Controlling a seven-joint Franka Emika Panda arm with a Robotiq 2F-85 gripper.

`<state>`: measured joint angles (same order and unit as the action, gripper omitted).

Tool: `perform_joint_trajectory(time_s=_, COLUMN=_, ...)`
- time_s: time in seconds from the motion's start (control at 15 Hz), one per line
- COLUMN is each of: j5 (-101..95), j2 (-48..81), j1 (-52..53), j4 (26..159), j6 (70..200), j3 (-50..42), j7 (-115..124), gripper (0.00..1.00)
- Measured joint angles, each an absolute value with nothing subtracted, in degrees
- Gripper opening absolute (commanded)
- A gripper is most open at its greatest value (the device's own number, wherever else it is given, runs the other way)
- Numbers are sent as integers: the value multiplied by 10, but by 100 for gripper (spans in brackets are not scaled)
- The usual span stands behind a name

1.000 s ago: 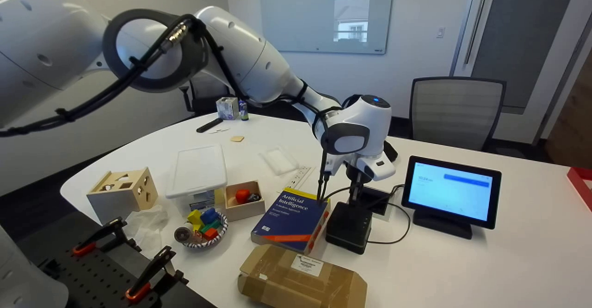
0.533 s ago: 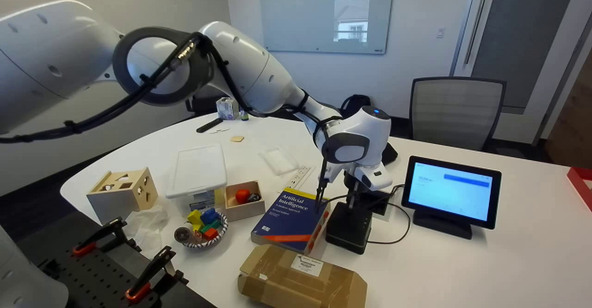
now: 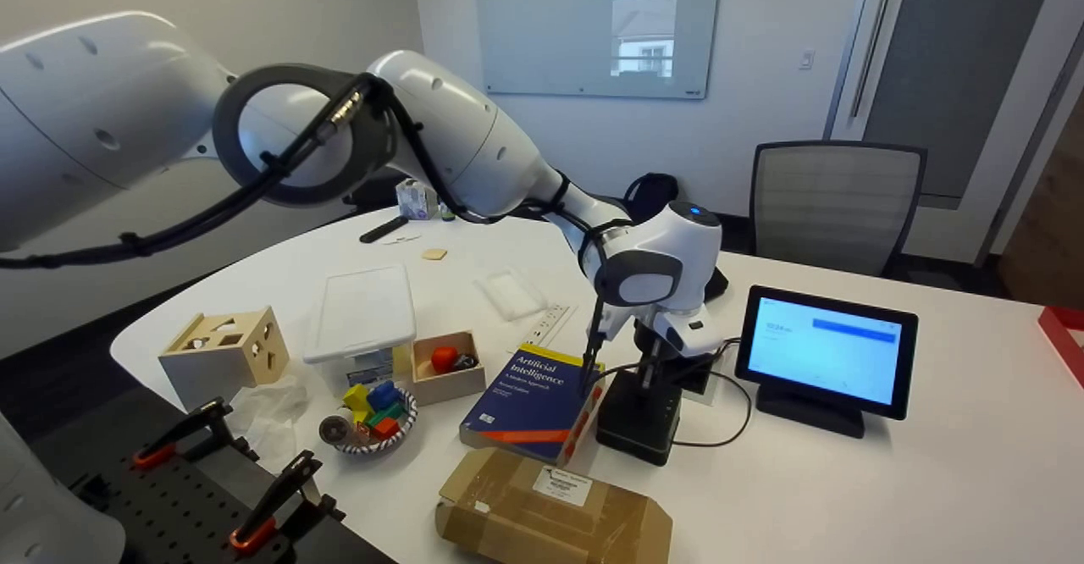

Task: Press on the black object

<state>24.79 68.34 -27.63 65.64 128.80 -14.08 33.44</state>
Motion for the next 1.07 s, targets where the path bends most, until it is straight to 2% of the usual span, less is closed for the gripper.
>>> perform_joint_trajectory(time_s=1.07, j5=236, j2=694, j1=-278, j4=635, j6=1270, j3=-140, j7=342, gripper=0)
